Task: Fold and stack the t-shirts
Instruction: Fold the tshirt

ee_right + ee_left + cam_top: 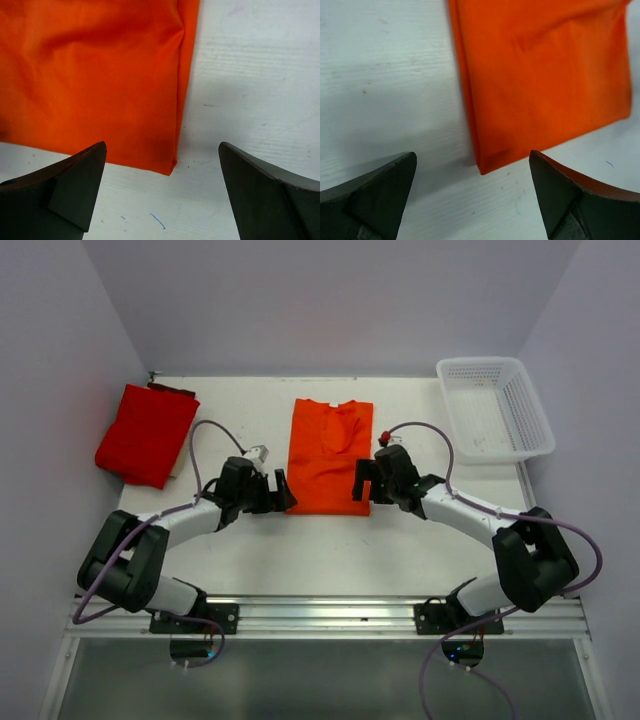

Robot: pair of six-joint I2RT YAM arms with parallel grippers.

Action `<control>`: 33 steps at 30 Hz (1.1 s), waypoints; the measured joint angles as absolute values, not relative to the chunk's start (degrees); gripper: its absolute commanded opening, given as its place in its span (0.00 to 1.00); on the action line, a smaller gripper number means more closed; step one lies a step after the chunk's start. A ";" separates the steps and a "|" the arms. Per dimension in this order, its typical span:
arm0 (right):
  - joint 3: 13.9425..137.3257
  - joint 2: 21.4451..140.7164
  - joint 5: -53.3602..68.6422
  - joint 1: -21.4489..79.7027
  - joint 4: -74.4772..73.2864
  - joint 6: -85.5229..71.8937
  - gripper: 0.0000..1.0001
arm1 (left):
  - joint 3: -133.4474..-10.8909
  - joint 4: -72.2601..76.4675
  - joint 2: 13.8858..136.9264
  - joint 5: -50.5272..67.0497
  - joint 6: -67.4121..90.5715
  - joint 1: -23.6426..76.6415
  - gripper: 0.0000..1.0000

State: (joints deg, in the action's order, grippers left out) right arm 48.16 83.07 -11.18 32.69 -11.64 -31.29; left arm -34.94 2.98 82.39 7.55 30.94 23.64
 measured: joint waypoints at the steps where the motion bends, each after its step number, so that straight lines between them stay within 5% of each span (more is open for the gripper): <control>1: 47.11 83.07 -9.41 32.60 -10.90 -31.68 0.97 | -33.58 4.34 82.28 10.28 30.92 23.09 1.00; 5: 44.01 83.00 -3.22 31.42 -6.98 -34.15 0.86 | -29.78 11.68 82.21 23.24 32.23 17.85 1.00; 8: 41.98 82.74 0.86 29.87 -3.88 -36.49 0.59 | -28.01 17.76 84.66 31.33 34.02 14.09 1.00; 10: 41.08 82.78 3.03 28.80 -2.63 -38.28 0.59 | -27.77 21.61 87.09 35.64 35.51 12.95 1.00; 15: 40.14 82.85 5.50 27.49 -1.45 -42.00 0.85 | -28.23 29.43 93.80 45.17 38.70 12.43 1.00; 19: 38.94 82.83 5.32 27.42 -1.91 -43.57 0.86 | -29.69 29.95 96.44 48.71 39.64 12.38 1.00; 28: 34.98 83.11 5.87 27.35 1.15 -47.62 0.68 | -30.44 28.91 97.12 49.23 39.62 12.38 1.00; 33: 33.12 85.23 7.14 27.31 7.60 -50.06 0.49 | -30.22 31.40 98.89 50.52 40.36 12.38 0.97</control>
